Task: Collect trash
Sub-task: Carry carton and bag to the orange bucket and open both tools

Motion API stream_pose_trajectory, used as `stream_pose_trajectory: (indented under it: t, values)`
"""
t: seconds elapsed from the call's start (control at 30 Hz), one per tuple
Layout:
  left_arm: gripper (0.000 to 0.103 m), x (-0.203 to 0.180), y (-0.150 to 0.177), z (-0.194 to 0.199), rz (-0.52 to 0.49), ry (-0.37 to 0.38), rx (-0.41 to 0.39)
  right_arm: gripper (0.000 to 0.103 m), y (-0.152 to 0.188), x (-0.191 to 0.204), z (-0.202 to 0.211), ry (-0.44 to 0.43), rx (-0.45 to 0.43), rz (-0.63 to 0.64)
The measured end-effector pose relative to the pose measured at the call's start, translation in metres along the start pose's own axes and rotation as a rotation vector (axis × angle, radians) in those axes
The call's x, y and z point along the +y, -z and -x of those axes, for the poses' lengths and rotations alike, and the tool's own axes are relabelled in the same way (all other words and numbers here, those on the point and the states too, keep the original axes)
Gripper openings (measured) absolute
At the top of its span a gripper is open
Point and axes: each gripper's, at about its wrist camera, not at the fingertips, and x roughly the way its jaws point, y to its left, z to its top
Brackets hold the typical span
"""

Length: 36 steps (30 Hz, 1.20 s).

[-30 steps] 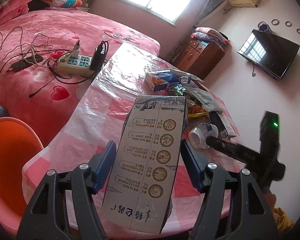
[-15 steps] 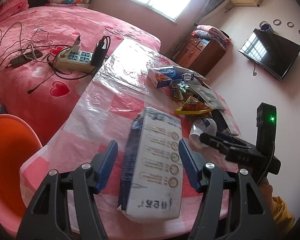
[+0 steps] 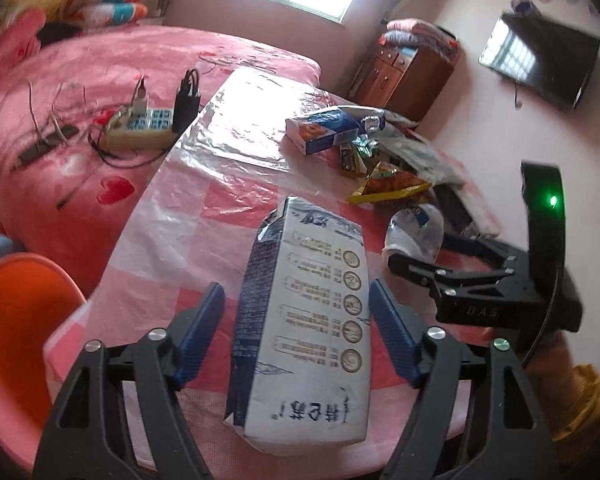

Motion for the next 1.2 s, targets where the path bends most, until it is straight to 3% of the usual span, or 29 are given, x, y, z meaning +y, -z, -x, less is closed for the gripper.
stream_pose_trajectory:
  t: [0.17, 0.43, 0.47, 0.53, 0.63, 0.93, 1.2]
  values:
    - [0.081, -0.017, 0.003, -0.006, -0.096, -0.044, 0.036, 0.090, 0.003, -0.002, 0.006, 0.009, -0.023, -0.012]
    - [0.080, -0.017, 0.008, -0.014, -0.125, -0.099, 0.050, 0.090, 0.015, -0.012, 0.018, 0.004, -0.032, -0.071]
    - [0.078, -0.019, 0.008, -0.014, -0.125, -0.100, 0.047, 0.090, 0.016, -0.013, 0.019, 0.000, -0.032, -0.080]
    - [0.061, -0.018, 0.009, -0.013, -0.119, -0.098, 0.039, 0.090, 0.017, -0.014, 0.022, -0.010, -0.034, -0.098]
    - [0.039, -0.012, 0.006, -0.011, -0.081, -0.072, 0.036, 0.090, 0.017, -0.012, 0.027, -0.024, -0.039, -0.108]
    - [0.039, 0.023, 0.005, 0.005, 0.067, -0.048, -0.007, 0.090, 0.007, 0.020, 0.038, -0.090, -0.058, -0.069]
    - [0.039, 0.077, 0.011, 0.049, 0.161, -0.153, -0.077, 0.090, -0.020, 0.093, 0.036, -0.238, -0.053, 0.055]
